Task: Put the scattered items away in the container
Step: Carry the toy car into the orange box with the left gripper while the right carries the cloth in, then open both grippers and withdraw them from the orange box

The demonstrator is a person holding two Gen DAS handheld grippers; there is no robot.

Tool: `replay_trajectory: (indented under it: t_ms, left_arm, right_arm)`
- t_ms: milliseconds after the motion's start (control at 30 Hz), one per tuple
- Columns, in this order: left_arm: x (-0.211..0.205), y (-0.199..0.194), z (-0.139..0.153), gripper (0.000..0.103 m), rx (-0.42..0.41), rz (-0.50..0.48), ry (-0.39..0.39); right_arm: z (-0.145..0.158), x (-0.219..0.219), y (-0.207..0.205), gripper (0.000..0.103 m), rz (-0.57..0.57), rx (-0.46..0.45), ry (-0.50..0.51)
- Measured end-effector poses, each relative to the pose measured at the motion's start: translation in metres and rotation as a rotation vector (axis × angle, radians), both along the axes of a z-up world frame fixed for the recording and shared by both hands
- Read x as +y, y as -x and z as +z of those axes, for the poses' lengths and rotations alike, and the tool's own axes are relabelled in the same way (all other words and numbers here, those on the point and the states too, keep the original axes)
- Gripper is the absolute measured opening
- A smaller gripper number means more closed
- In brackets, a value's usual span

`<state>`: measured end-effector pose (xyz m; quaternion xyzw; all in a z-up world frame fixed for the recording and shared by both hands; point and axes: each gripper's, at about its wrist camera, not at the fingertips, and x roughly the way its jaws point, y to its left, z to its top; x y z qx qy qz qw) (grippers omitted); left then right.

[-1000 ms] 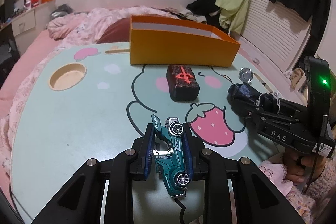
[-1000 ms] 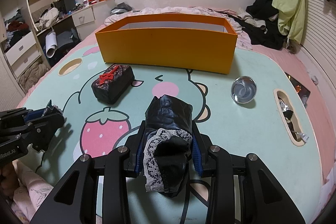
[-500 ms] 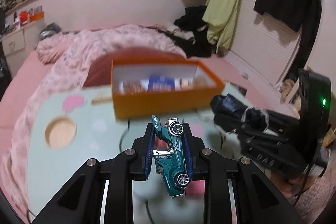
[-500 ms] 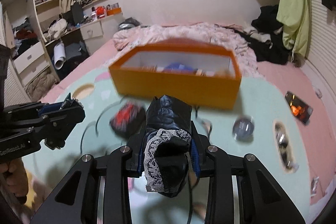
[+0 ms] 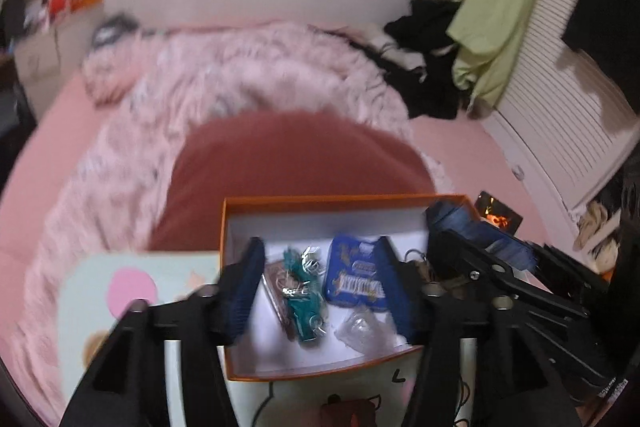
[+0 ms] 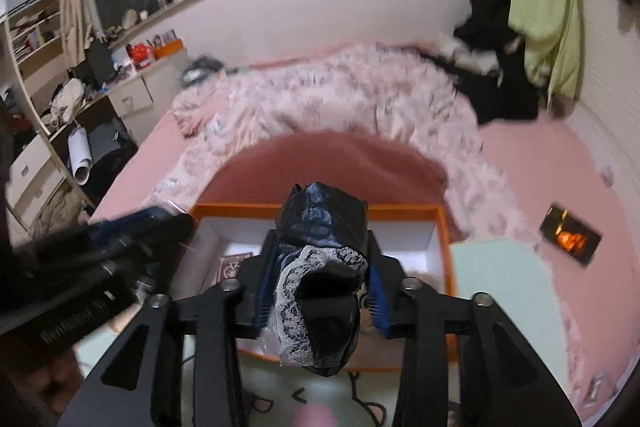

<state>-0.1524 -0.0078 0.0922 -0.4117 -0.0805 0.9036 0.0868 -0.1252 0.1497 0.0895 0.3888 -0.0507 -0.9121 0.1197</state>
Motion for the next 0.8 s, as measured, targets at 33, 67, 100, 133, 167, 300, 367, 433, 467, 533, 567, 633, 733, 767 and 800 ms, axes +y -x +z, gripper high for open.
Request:
replay_trajectory:
  t_ms: [33,67,100,133,167,300,367,433,467,533,567,633,733,767,800]
  left_arm:
    - [-0.001,-0.004,-0.002,0.065,0.003,0.002,-0.002]
    - [-0.002,-0.009,-0.002,0.071,0.008,0.009,0.002]
    - [-0.005,-0.017,-0.001,0.081,0.021,0.021,0.007]
    - [-0.007,-0.026,0.003,0.085,0.039,0.026,0.009]
    - [-0.009,-0.031,0.005,0.085,0.053,0.023,0.009]
    - [-0.011,-0.070,0.014,0.094,0.092,-0.001,0.057]
    - [-0.008,-0.093,0.011,0.096,0.093,-0.011,0.094]
    - [-0.006,-0.117,0.001,0.098,0.080,-0.033,0.119]
    - [-0.005,-0.128,-0.005,0.098,0.068,-0.043,0.126]
    - [-0.002,-0.152,-0.026,0.098,0.027,-0.061,0.130]
    - [-0.001,-0.159,-0.034,0.098,0.010,-0.063,0.127]
    - [-0.001,-0.172,-0.054,0.098,-0.024,-0.045,0.123]
    - [0.001,-0.180,-0.076,0.098,-0.073,-0.027,0.136]
    - [0.000,-0.182,-0.081,0.098,-0.082,-0.020,0.147]
    - [0.001,-0.183,-0.083,0.098,-0.077,-0.011,0.168]
  right_arm:
    - [-0.005,0.002,0.001,0.051,-0.016,-0.018,-0.002]
    - [-0.007,0.005,-0.001,0.056,-0.027,-0.021,-0.002]
    - [-0.009,0.007,-0.004,0.064,-0.033,-0.015,0.001]
    - [-0.009,0.009,-0.011,0.067,-0.040,-0.003,0.000]
    - [-0.009,0.012,-0.018,0.071,-0.048,0.013,-0.004]
    - [0.000,0.021,-0.047,0.074,-0.050,0.058,0.017]
    - [0.002,0.025,-0.062,0.074,-0.046,0.068,0.034]
    - [0.000,0.029,-0.082,0.078,-0.035,0.074,0.040]
    - [-0.003,0.029,-0.090,0.079,-0.029,0.070,0.030]
    - [-0.012,0.028,-0.108,0.079,-0.011,0.060,-0.002]
    - [-0.018,0.027,-0.116,0.079,0.000,0.052,-0.021]
    - [-0.032,0.026,-0.131,0.079,0.020,0.023,-0.058]
    - [-0.051,0.024,-0.144,0.079,0.033,-0.014,-0.100]
    - [-0.057,0.022,-0.147,0.079,0.033,-0.020,-0.121]
    - [-0.064,0.019,-0.149,0.079,0.035,-0.027,-0.145]
